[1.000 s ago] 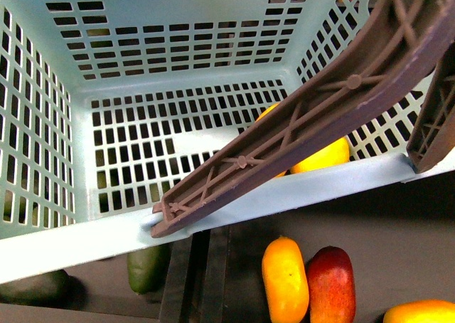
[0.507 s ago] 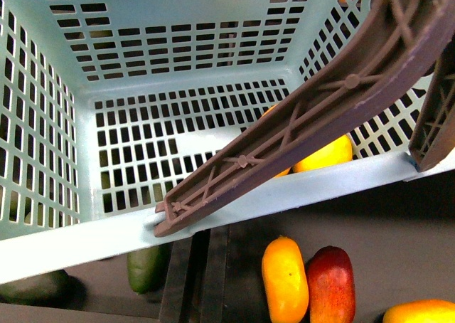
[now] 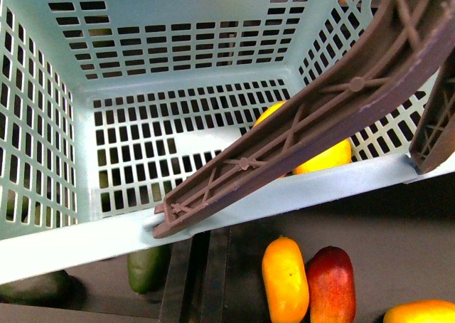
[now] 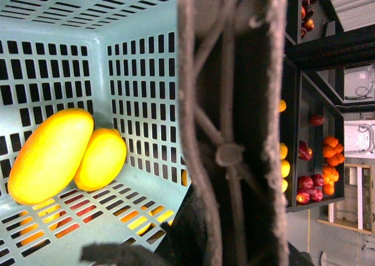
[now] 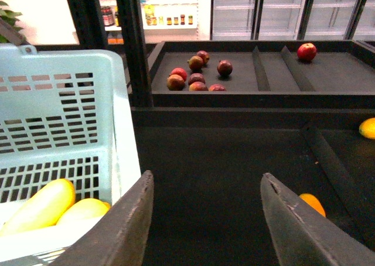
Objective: Pick lemon and mango into basket
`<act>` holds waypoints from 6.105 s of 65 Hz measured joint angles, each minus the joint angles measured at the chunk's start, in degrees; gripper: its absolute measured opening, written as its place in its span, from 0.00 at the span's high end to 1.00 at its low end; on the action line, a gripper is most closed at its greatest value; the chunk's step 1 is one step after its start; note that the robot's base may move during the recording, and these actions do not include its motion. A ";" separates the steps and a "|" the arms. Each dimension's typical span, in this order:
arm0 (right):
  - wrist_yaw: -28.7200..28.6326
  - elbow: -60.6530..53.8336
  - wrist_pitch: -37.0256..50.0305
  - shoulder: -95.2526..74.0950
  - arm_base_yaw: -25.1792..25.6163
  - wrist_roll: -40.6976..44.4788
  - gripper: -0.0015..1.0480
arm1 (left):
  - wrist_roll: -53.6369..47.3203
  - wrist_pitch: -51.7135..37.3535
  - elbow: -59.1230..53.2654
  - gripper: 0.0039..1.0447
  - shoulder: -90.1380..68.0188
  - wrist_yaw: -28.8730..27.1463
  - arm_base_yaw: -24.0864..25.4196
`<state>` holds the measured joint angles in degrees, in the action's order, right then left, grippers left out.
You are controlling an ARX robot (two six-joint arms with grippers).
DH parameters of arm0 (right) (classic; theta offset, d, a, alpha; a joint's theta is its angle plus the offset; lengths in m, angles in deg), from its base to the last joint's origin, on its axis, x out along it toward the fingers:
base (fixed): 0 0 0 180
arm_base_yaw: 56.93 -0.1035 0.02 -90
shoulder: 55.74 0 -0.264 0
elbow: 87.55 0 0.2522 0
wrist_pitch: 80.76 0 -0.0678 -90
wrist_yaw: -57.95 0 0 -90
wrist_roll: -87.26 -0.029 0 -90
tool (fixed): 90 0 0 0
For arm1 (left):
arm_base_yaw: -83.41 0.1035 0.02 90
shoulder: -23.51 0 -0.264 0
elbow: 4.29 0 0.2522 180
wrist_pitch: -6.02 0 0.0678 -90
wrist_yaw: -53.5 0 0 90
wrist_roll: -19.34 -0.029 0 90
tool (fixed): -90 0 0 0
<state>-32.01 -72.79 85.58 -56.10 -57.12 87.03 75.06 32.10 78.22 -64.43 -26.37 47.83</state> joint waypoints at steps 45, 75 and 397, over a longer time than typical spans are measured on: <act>0.13 0.00 -0.13 0.17 0.00 0.02 0.08 | 0.39 0.00 0.09 0.96 -0.26 0.09 -0.17; 0.09 0.00 -0.17 0.17 0.00 0.04 0.08 | 0.28 0.00 0.09 0.96 -0.26 0.44 -0.04; -0.07 -0.02 -0.20 0.20 0.13 0.04 0.08 | -55.08 -29.57 -67.89 0.97 70.73 -10.12 35.39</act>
<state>-32.08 -72.81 85.39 -55.91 -56.99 87.08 19.98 2.53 10.33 6.30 -36.48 83.22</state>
